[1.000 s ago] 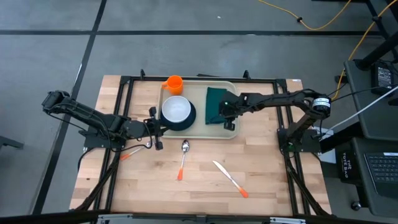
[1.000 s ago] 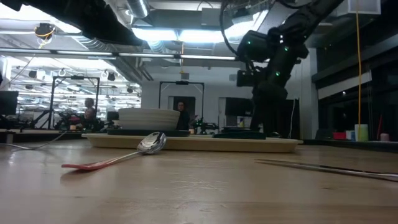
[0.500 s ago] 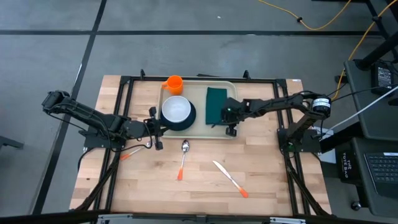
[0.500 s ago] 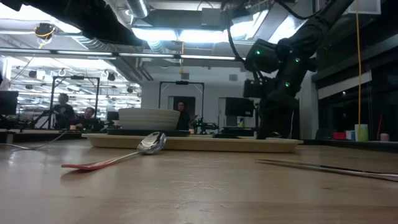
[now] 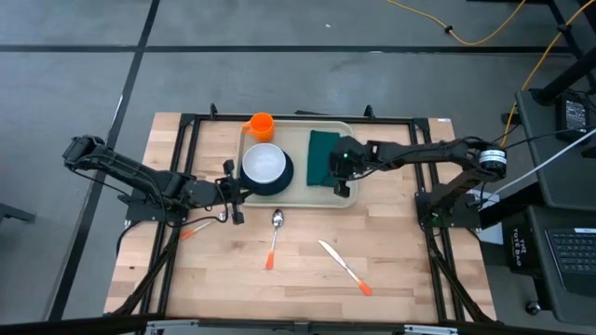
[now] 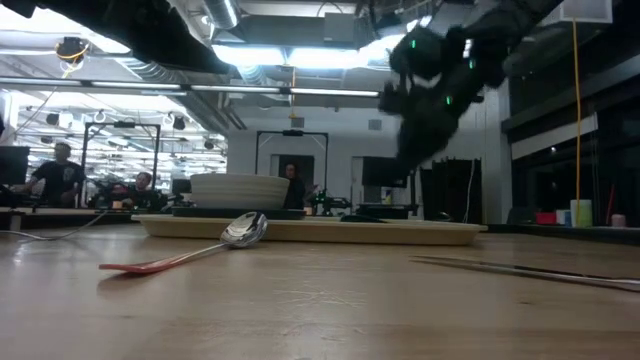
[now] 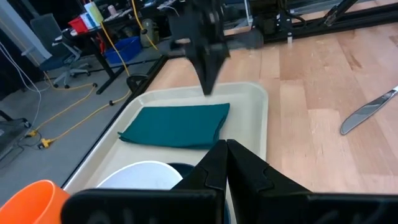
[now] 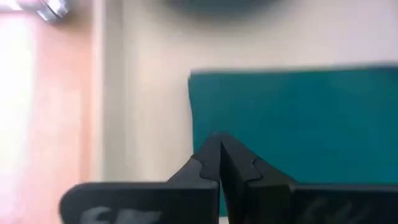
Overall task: Set up tray
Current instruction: Put the orange fork on top of the green table napkin on the brown serving tray
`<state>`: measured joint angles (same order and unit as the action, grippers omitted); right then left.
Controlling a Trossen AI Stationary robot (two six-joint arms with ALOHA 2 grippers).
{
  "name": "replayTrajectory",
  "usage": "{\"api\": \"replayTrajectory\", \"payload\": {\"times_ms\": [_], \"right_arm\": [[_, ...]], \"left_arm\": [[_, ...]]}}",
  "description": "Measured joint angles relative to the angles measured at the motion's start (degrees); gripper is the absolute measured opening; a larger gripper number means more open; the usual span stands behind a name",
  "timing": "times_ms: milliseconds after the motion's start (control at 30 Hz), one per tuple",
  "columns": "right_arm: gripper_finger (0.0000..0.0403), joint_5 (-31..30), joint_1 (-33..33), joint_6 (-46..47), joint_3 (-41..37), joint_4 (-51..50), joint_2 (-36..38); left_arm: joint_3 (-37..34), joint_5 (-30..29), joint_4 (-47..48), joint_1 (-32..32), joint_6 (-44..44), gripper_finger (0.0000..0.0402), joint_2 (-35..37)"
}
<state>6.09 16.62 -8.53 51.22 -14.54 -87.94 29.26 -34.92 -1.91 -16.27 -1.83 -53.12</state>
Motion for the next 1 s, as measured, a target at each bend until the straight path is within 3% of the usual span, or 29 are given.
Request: {"api": "replayTrajectory", "payload": {"times_ms": [233, 400, 567, 833, 1000], "right_arm": [[0.0001, -0.3, 0.0, -0.8, 1.7, -4.5, 12.3], [0.0001, -7.3, -2.5, -0.5, -3.0, -3.2, 23.4], [0.0001, -8.0, -6.5, 2.0, -12.7, 8.2, 29.9], [0.0001, -8.1, -10.8, 3.0, -28.3, 29.5, 30.9], [0.0002, -13.1, -13.9, 9.0, -37.4, 44.2, 31.0]], "left_arm": [[0.0, 0.0, 0.0, 0.0, -0.9, 0.0004, 0.0], [0.0, 0.0, 0.0, 0.0, -1.8, 0.0004, 0.0], [0.0, 1.2, 0.0, 0.0, 0.0, 0.0004, 0.0], [0.0, 1.7, 1.6, 0.0, 4.1, 0.0002, 0.0], [3.9, 2.5, 11.2, -0.6, 10.6, 0.0002, 0.0]]}}
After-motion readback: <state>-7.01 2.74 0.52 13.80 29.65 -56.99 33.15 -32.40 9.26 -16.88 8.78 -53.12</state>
